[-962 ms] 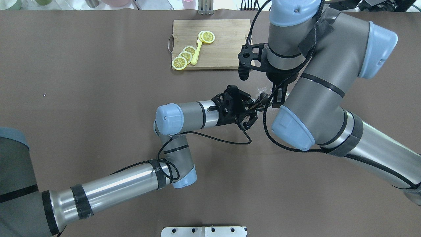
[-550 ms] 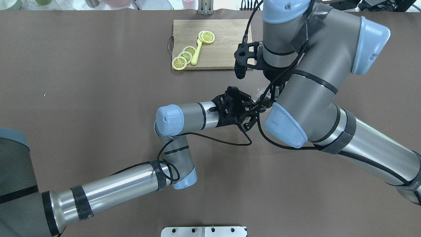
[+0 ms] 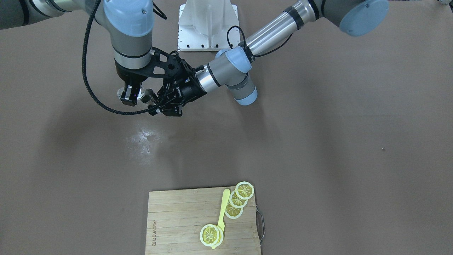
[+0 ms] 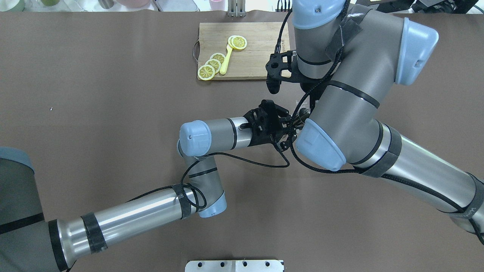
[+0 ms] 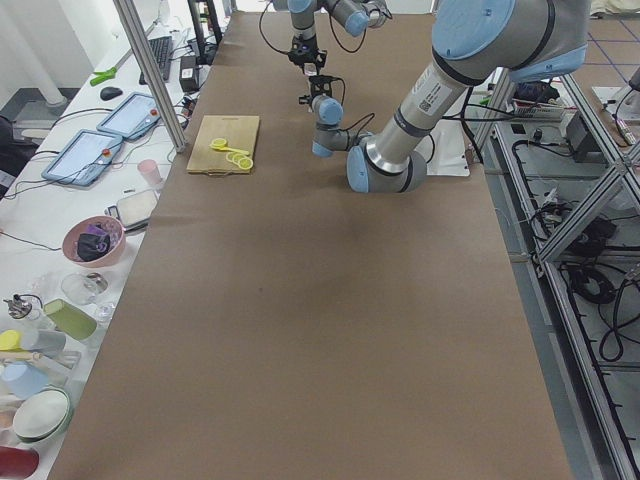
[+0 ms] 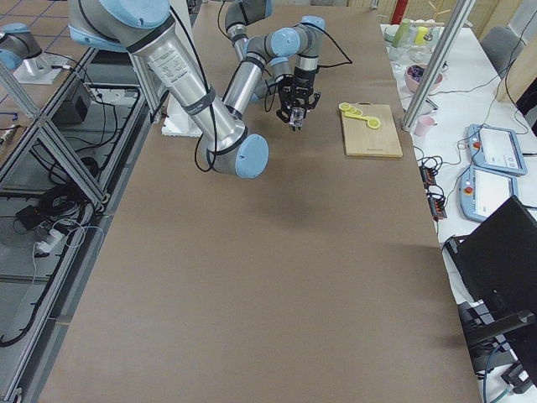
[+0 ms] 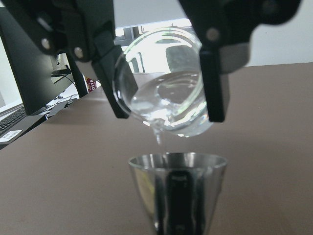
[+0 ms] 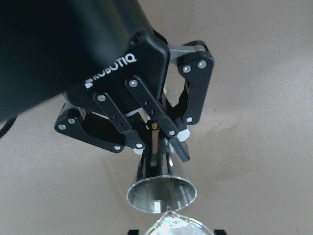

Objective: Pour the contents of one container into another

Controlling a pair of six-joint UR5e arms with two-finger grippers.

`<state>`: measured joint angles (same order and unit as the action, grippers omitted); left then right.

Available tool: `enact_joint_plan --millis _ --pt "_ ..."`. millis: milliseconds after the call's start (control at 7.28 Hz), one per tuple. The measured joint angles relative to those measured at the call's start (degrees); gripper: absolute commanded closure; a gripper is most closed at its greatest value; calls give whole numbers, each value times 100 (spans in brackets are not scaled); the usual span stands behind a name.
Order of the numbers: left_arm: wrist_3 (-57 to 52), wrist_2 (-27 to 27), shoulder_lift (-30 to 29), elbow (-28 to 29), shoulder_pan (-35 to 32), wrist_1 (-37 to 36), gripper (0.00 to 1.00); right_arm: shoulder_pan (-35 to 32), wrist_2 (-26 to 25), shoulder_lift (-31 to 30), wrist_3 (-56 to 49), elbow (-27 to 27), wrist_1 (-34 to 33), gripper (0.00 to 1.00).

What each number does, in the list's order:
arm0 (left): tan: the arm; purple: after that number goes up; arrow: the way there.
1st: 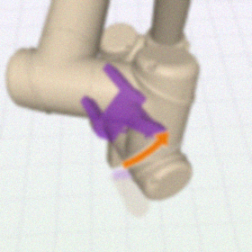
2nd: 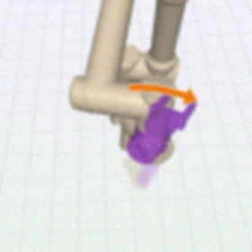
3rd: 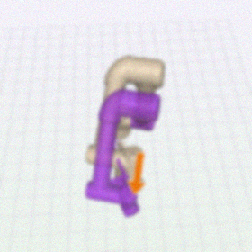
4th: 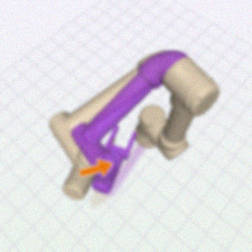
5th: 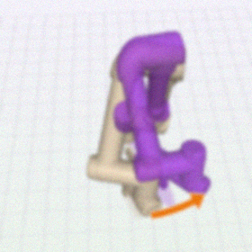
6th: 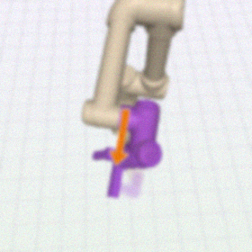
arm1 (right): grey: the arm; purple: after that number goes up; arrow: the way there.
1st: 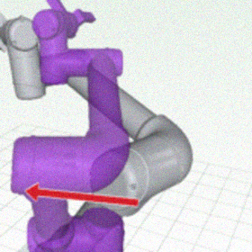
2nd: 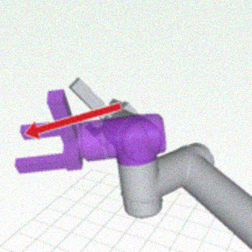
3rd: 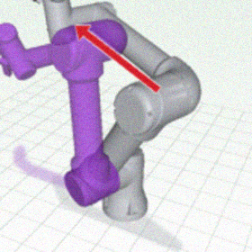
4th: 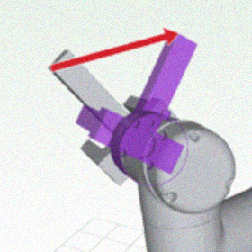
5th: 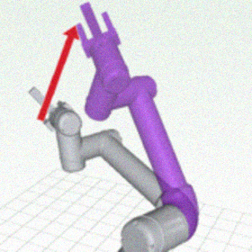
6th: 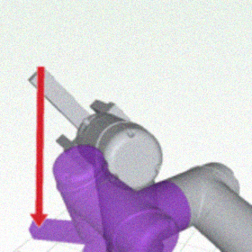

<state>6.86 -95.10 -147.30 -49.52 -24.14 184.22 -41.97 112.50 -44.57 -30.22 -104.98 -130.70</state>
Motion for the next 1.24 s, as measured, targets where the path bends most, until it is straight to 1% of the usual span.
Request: enact_joint_plan --millis 550,825,962,1237 --pt "0 0 0 -12 5 8 100 10 -64 87 -114 -25 -212 100" --pt "0 0 0 -13 6 9 100 -11 -83 -60 -127 -220 -128 100" --pt "0 0 0 -14 5 9 100 -21 -86 -222 -111 -370 74 100" --pt "0 0 0 -14 6 11 100 -46 -88 -484 1 -503 737 100"
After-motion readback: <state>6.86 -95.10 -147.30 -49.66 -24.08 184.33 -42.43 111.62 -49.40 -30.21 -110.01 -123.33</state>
